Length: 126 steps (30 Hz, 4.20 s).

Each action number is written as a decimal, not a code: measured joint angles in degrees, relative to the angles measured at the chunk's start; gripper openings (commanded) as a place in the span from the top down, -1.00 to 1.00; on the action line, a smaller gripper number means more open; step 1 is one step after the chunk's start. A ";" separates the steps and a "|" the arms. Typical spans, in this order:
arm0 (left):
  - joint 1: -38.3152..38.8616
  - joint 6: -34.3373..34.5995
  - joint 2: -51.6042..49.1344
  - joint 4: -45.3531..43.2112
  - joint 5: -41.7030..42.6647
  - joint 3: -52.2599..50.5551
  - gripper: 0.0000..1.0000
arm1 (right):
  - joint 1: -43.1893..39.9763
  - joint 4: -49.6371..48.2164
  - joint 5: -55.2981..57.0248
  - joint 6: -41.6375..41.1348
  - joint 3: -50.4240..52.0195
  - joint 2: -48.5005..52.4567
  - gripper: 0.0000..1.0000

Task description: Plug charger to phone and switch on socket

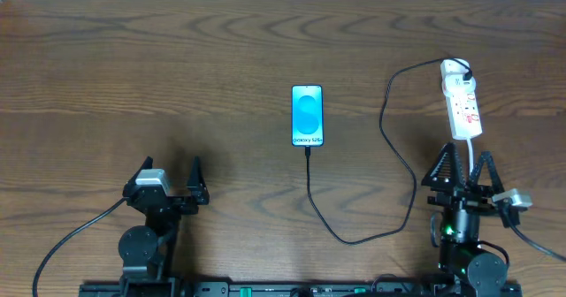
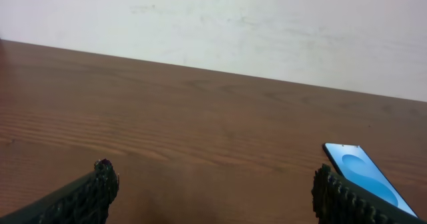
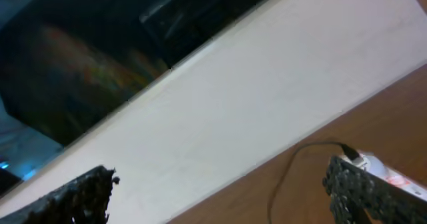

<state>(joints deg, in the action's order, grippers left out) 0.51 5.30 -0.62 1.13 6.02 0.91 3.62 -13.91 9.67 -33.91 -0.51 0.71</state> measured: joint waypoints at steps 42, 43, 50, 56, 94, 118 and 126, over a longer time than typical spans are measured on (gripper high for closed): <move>0.00 0.00 0.00 0.00 0.00 0.00 -0.89 | -1.14 17.55 -3.91 23.28 0.15 0.24 -0.99; 0.00 0.00 0.00 0.00 0.00 0.00 -0.89 | -1.14 17.55 -4.02 24.35 0.15 0.24 -0.99; 0.00 0.00 0.00 0.00 0.00 0.00 -0.89 | -1.14 17.59 -4.81 27.93 0.15 0.24 -0.99; 0.00 0.00 0.00 0.00 0.00 0.00 -0.89 | -1.14 17.59 -4.98 28.57 0.15 0.24 -0.99; 0.00 0.00 0.00 0.00 0.00 0.00 -0.89 | -1.16 17.57 -4.98 28.79 0.15 0.24 -0.99; 0.00 0.00 0.00 0.00 0.00 0.00 -0.89 | -1.16 17.57 -4.98 28.79 0.15 0.24 -0.99; 0.00 0.00 0.00 0.00 0.00 0.00 -0.89 | -1.14 17.57 -4.98 28.79 0.15 0.24 -0.99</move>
<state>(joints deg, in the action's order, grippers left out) 0.51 5.30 -0.62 1.13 6.02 0.91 2.48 3.66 4.69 -5.13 -0.36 0.95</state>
